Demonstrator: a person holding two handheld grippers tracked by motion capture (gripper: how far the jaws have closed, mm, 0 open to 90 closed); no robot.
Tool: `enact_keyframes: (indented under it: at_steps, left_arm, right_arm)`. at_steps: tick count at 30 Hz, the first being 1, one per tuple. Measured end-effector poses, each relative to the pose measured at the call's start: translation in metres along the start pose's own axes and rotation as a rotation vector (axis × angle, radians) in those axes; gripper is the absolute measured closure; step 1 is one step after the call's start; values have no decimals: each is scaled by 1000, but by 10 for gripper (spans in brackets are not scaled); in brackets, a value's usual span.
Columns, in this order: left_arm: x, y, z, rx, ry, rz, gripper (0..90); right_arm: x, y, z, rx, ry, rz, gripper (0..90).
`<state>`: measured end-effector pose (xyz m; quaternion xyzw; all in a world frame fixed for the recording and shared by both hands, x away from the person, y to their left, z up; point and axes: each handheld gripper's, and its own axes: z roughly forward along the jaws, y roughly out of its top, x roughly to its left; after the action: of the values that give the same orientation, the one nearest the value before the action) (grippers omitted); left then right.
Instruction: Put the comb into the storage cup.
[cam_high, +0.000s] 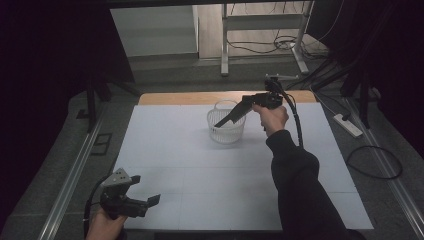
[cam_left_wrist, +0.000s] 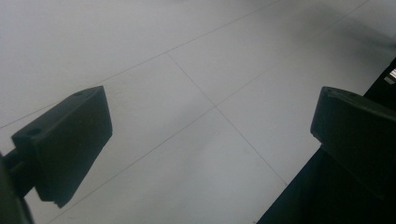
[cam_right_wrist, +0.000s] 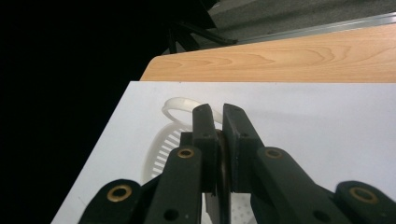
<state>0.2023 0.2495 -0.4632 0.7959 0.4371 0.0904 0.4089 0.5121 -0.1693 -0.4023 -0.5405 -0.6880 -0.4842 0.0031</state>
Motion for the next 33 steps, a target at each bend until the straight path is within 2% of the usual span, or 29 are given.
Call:
enact_keyframes:
  at_steps: [6,9,12,22,33]
  left_arm:
    - [0,0,0,1,-1,-1,0]
    - [0,0,0,2,-1,-1,0]
    - [0,0,0,2,-1,-1,0]
    - [0,0,0,2,-2,-2,0]
    - [1,0,0,0,-3,-7,0]
  right_arm:
    - [-1,0,1,6,-41,-46,828]
    - [-2,1,1,8,-46,-54,820]
    - [-2,0,2,12,-81,-85,806]
    - [-7,1,3,20,-119,-114,784]
    - [-12,-1,5,34,-190,-154,747]
